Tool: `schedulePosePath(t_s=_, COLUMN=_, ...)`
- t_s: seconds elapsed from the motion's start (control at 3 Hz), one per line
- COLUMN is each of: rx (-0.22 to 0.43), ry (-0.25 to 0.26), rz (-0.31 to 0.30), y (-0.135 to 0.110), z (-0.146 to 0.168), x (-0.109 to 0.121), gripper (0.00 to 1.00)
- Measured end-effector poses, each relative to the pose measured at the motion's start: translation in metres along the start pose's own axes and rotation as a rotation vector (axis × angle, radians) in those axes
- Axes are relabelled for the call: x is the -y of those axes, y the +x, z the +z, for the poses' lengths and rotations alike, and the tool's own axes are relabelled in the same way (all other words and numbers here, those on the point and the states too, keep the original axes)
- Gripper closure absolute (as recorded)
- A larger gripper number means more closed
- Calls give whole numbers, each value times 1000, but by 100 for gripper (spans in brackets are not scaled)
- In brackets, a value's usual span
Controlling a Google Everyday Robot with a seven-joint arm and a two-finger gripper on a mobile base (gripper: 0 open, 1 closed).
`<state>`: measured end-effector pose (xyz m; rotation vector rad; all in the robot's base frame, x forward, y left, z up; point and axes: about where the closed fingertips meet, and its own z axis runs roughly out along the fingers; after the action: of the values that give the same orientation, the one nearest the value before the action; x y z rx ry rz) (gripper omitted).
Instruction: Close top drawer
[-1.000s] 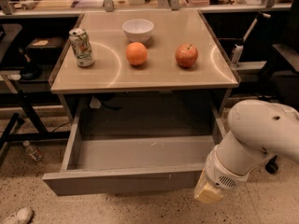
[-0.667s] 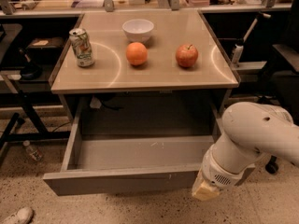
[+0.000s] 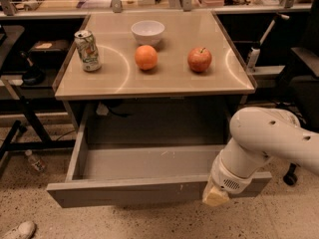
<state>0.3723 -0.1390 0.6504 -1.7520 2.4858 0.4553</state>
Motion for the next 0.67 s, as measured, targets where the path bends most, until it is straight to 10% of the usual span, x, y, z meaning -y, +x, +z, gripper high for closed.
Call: schedulePosePath(t_s=0.67, rx=0, ry=0, rz=0, y=0, z=0, x=0, gripper=57)
